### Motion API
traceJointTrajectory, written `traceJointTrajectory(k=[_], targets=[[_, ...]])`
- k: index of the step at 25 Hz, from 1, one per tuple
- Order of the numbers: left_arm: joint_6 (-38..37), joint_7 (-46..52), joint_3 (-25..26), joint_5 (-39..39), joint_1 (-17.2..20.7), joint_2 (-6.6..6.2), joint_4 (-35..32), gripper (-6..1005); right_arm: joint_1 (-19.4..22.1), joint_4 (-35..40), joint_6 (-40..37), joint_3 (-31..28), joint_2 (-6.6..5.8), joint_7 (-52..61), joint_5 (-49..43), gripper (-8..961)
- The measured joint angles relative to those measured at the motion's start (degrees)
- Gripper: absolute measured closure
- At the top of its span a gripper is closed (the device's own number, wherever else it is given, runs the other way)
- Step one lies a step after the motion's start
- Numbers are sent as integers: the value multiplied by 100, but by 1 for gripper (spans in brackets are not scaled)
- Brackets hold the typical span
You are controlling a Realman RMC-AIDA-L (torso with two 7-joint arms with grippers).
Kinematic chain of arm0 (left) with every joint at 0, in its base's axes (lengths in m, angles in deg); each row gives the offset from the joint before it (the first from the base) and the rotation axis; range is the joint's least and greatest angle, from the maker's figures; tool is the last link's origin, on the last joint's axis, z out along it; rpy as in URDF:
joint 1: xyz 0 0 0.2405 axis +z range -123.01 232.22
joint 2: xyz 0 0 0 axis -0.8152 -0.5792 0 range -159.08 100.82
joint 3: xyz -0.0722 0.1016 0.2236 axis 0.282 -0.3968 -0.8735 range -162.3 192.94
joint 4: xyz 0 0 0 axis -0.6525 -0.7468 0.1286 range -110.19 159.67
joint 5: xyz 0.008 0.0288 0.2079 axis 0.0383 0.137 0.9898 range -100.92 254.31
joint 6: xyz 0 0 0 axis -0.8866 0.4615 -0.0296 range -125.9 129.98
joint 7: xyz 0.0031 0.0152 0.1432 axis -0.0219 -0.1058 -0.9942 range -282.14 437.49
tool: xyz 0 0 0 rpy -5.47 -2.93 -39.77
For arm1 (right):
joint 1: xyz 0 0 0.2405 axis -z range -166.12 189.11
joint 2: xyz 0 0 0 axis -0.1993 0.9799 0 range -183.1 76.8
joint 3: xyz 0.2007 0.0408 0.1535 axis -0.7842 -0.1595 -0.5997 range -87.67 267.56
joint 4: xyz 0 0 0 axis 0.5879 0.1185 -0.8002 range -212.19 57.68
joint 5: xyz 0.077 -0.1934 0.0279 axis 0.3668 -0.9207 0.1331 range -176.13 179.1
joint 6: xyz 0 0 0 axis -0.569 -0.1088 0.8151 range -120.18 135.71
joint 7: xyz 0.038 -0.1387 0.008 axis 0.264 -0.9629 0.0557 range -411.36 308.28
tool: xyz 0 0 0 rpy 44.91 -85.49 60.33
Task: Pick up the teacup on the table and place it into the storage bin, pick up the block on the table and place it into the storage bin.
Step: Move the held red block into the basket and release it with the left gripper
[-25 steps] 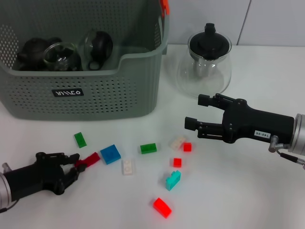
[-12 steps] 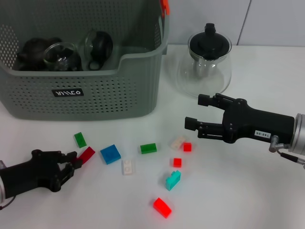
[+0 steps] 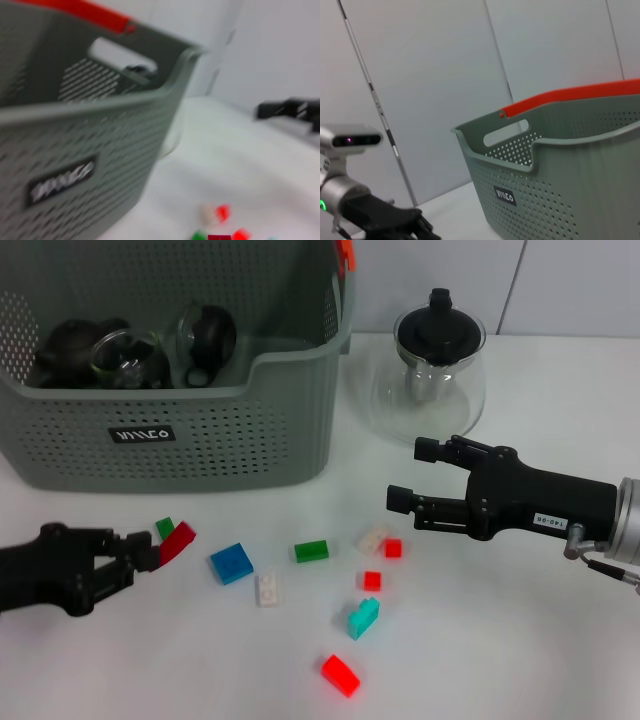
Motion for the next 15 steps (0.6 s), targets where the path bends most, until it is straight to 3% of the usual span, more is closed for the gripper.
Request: traceJointTrajectory(k=[7,15], targets=[[-1481,846,564,-52,-712,-390,-8,819,-13,0,17,0,23,-2,0,10],[-1631,2127,750,-1002,-1284,-721,-10,819,-14,0,3,0,34,-39,0,10]])
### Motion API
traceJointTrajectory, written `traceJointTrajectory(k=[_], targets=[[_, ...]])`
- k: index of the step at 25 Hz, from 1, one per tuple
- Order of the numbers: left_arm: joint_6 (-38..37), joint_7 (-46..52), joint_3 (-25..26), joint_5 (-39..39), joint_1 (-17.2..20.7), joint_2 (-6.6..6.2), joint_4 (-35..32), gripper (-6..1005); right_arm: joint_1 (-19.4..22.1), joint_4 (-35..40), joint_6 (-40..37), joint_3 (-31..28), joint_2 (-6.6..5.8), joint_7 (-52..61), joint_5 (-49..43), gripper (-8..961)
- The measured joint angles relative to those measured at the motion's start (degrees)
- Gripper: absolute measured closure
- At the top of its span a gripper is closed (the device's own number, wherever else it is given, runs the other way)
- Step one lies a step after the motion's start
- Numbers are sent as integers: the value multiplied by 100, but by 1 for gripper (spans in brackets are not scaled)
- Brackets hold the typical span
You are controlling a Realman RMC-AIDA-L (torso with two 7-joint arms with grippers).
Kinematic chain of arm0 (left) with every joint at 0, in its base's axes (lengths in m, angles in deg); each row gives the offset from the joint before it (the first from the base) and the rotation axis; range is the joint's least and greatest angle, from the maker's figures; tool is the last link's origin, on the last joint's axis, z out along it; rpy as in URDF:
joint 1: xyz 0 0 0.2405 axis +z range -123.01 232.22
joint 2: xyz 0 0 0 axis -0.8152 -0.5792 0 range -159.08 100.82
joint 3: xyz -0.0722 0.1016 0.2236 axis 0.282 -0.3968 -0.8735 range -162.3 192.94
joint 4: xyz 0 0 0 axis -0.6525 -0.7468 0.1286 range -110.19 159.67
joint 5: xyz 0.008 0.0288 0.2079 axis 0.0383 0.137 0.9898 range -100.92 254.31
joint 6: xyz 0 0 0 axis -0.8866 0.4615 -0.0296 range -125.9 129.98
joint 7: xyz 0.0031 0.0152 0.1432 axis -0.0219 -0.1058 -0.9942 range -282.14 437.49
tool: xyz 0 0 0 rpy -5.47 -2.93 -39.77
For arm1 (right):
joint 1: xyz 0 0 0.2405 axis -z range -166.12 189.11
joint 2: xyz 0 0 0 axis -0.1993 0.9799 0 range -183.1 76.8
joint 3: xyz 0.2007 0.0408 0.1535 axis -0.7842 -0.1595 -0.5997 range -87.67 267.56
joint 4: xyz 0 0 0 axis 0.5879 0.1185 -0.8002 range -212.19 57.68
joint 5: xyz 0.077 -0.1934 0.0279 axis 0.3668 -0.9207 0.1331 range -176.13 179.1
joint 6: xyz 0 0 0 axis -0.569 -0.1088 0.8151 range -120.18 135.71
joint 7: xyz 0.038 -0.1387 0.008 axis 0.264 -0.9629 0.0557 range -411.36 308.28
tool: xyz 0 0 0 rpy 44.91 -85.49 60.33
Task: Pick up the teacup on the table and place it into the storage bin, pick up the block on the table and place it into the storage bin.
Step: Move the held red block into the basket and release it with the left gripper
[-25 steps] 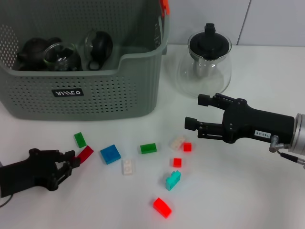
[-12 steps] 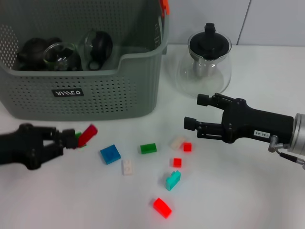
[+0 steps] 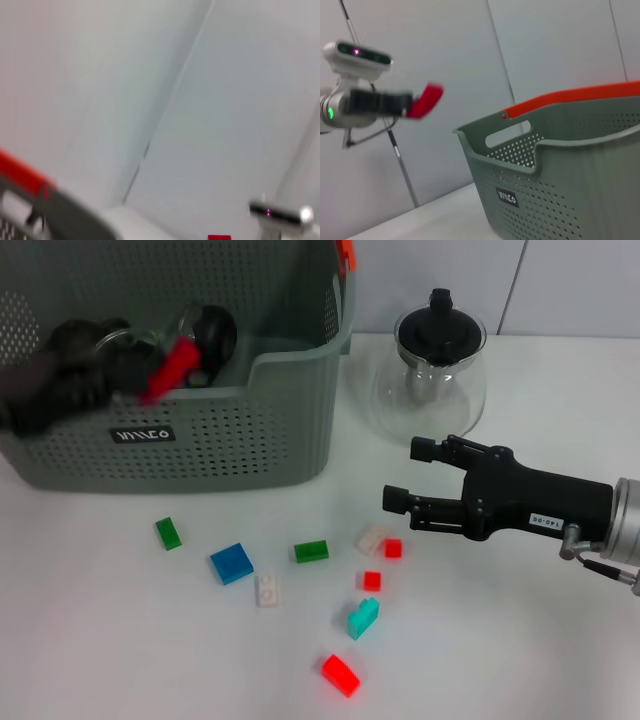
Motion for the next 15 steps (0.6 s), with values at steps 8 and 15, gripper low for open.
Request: traceJointTrajectory(k=[8,15], targets=[[1217,1505,-42,-318,-514,-251,-719,810,-16,0,3,0,26,-26,0,11],[2818,2344,-968,728,-601,-218,-1785,788,-19,0,3,0,20,-29,0,11]])
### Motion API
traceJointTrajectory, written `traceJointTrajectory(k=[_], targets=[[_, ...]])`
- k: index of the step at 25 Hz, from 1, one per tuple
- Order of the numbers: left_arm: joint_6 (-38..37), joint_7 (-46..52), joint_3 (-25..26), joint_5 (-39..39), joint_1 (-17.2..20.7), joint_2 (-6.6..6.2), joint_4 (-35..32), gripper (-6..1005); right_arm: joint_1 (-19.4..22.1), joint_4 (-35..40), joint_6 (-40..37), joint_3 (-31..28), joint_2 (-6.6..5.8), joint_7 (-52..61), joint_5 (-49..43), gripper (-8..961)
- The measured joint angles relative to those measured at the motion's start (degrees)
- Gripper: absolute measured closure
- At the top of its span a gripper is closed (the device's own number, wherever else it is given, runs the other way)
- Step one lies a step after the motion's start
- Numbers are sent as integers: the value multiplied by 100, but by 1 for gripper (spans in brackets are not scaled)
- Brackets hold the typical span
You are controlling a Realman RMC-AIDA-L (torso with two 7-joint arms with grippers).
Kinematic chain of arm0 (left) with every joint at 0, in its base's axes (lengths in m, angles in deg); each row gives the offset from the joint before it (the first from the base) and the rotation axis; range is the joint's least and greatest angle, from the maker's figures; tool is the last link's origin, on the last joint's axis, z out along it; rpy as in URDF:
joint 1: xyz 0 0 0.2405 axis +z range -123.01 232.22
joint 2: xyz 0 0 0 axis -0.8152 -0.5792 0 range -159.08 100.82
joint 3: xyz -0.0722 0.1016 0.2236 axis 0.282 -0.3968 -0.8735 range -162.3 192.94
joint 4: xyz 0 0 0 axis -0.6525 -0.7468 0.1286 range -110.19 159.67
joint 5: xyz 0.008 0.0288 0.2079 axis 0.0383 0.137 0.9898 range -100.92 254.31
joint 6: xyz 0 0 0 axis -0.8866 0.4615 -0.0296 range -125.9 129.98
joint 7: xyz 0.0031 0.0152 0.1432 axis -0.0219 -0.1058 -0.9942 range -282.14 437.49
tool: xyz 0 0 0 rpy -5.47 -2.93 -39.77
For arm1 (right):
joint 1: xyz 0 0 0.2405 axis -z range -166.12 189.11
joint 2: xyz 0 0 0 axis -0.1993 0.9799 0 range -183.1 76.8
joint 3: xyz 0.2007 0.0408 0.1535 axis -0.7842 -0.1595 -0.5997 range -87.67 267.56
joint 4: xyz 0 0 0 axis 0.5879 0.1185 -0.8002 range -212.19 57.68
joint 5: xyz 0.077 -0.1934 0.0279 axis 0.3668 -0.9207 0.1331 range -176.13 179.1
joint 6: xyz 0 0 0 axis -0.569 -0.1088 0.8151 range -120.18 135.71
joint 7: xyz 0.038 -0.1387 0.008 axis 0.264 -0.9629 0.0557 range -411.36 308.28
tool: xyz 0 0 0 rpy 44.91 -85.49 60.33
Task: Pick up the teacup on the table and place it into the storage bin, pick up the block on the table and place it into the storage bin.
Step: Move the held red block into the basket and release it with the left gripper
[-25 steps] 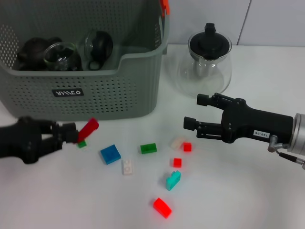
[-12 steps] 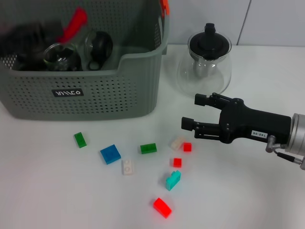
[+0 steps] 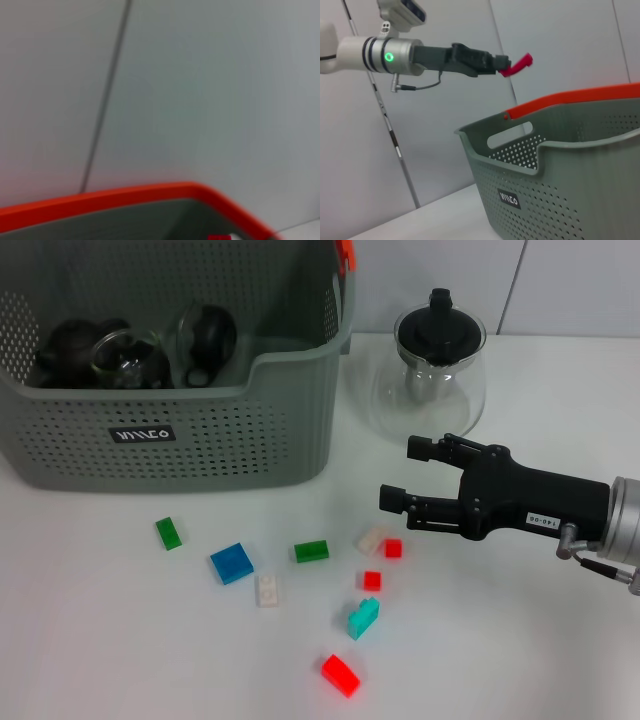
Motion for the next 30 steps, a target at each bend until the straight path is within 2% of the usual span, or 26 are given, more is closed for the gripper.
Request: traceJointTrajectory(k=[8,13,18,22,24,27,30], targets=[[1002,136,-965,1126,-6,166,-173,762,-2,0,21,0,4,-3,12,11],[1411,189,-1613,1769,-18,380,-286,746,-22,0,28,0,3,-2,28,10],[1736,496,-1728,2103,-70,605,-612,730,-40,0,30,0,-4,-2,35,9],[1787,563,-1691,2227,-77,678,-754,717,-42,0,30,-18,-6,-2,36,9],[1762,551,-1619,2057,-14,712,-876,672,-44,0,31,-45,-11,-2,36,10],[1728,394,-1428,1347,262,794,-1168,604,-45,3,29,-80,-15,8,36,10],[1451,-215,-1013,-374,791,831,-1275,536,-46,7,28,-80,-14,10,39,10]])
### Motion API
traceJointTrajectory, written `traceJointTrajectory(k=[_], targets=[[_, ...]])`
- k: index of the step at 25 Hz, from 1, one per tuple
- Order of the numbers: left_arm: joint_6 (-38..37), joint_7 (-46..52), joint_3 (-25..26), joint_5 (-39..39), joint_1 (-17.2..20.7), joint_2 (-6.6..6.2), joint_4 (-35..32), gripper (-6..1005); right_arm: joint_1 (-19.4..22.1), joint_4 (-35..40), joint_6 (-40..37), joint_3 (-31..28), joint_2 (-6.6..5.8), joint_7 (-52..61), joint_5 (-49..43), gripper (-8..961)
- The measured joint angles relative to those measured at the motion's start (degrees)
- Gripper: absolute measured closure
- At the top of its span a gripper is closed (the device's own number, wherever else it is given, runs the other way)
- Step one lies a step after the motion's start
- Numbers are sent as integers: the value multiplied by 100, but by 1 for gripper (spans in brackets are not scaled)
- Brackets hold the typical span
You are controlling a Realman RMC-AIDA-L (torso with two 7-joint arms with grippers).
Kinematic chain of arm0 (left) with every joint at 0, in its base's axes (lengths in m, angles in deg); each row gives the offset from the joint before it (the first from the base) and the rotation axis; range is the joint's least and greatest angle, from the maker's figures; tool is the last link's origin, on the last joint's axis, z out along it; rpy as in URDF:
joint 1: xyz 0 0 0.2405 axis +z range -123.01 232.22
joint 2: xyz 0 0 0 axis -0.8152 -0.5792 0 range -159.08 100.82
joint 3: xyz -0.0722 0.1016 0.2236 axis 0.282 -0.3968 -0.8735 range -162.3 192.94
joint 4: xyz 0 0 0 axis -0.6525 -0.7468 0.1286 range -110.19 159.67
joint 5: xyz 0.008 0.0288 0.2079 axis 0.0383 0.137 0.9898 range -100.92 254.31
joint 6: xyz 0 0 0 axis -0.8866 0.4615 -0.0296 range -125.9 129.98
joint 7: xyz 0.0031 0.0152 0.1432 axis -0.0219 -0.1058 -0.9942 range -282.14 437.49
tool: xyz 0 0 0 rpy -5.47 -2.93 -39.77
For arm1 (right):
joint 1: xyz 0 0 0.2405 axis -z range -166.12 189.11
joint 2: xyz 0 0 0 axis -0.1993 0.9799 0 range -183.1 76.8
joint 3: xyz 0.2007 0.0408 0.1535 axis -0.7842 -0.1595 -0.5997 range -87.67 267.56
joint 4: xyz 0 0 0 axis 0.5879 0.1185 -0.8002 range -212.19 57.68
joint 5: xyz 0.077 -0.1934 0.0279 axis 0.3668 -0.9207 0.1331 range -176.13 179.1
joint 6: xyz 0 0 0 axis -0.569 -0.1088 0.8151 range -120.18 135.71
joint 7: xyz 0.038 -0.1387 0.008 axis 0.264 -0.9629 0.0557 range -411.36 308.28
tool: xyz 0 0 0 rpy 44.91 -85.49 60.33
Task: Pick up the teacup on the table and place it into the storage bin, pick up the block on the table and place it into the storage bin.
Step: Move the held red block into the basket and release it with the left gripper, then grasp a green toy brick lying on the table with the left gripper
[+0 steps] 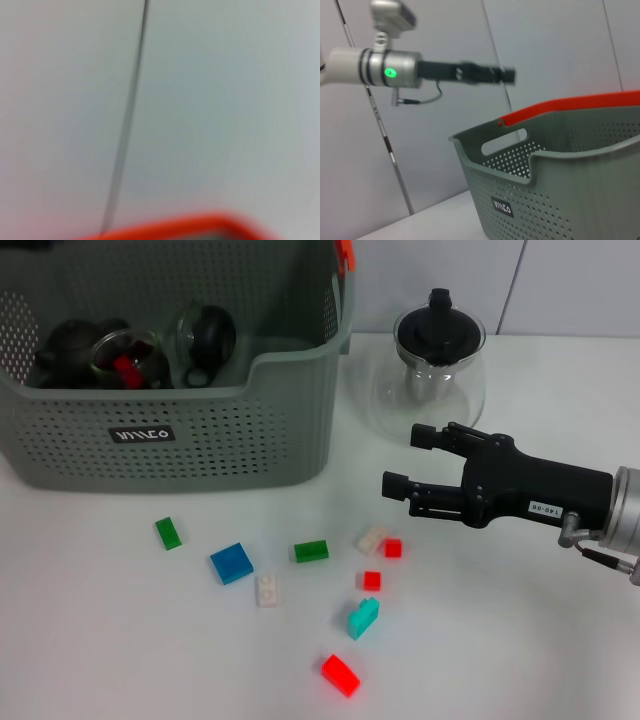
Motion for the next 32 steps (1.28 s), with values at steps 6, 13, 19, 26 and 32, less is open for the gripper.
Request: traceJointTrajectory(k=[6,13,19,26,32], targets=[[-2312,-1702,1248,-3152,537,-209,1573,418,0,3,0,2,6,5,-25,11],[-3727,-3083,1874,-2434,931,-202,2488,385,0,3,-21,0,-7,26,-35,10],[-3987,-4287,1255,-1155,1430,155,2342,387,-8,3,-14,1,-4,38,-39,9],[-2709,-5364,1121,102,1327,297,2931,388,7,-7,-1,17,-19,106,-39,9],[-1595,-6040,1086,517,1079,332,3627,390,55,-8,-15,10,-10,115,-39,9]])
